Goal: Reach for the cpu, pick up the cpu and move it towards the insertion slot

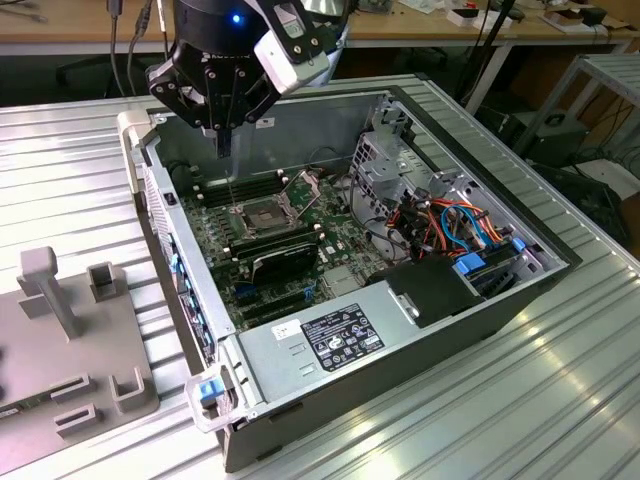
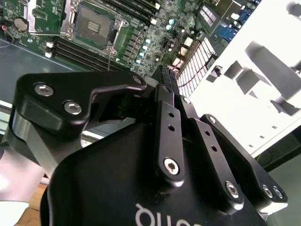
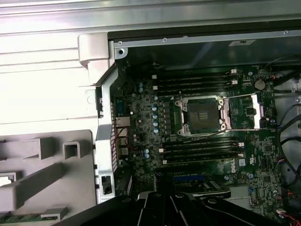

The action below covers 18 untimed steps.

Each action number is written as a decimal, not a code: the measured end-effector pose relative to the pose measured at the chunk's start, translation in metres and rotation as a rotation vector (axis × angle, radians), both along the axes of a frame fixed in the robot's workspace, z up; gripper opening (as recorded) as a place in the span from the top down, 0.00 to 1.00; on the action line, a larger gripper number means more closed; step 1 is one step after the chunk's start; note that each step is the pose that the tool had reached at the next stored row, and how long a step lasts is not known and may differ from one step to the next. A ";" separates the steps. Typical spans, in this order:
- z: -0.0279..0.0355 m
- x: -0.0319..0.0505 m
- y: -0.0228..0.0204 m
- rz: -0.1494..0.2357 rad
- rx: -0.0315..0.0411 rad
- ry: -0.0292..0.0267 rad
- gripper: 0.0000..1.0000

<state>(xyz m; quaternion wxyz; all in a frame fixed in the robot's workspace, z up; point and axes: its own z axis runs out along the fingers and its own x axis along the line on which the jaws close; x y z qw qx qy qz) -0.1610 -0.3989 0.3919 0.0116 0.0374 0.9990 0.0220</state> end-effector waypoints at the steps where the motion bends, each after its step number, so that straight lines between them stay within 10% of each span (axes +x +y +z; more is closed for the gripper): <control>1: 0.0000 -0.0007 0.0000 0.000 0.0001 0.0001 0.89; 18: -0.0003 -0.0171 0.0000 0.000 0.0001 0.0000 0.89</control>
